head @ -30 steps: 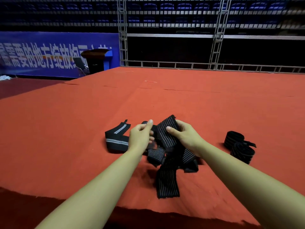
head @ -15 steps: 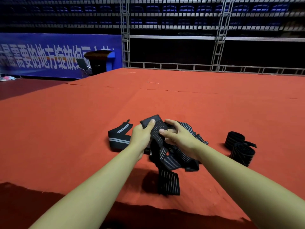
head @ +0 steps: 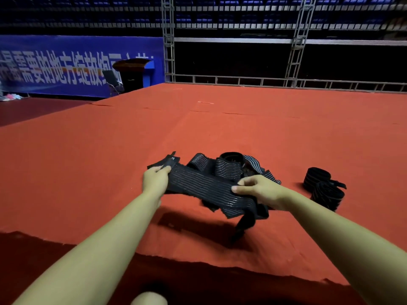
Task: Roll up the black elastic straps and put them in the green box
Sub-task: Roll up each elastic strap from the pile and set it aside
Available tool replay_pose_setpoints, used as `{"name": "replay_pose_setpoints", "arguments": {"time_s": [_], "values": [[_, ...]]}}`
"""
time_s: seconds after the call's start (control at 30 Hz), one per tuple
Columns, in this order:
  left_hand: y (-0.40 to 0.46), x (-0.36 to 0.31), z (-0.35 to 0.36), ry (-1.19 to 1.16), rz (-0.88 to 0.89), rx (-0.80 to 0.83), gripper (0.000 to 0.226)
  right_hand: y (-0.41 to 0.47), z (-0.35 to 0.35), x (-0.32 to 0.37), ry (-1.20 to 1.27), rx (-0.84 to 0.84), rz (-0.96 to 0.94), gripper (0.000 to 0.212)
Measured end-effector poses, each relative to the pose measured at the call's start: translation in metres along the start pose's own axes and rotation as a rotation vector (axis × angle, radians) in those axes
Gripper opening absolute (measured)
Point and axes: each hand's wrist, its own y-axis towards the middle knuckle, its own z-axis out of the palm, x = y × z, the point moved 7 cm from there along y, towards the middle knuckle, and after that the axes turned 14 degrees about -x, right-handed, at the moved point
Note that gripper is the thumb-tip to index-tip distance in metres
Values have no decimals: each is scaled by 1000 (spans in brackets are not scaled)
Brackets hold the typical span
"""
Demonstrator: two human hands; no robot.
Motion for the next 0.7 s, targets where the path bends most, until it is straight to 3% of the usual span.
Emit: {"name": "replay_pose_setpoints", "arguments": {"time_s": [0.1,0.2,0.3,0.37,0.5,0.57,0.63,0.7], "values": [[5,39,-16,235,-19,40,13,-3,-15,-36,-217,-68,51,30],[-2,67,-21,507,89,108,32,-7,-24,-66,-407,-80,88,36],[-5,85,-28,746,169,87,36,-9,-31,-90,-664,-71,86,56],[-7,95,-33,892,193,64,30,-8,-41,-106,-855,-95,92,53],[-18,100,-37,1075,322,-59,44,-12,-55,-110,-1115,-272,65,57],[-26,92,-27,1044,486,-99,50,-12,-61,-103,-997,-471,27,55],[-38,87,-10,967,619,-62,50,-8,-63,-99,-609,-601,10,39],[-52,88,11,912,672,33,46,-2,-57,-94,-239,-607,27,22]]}}
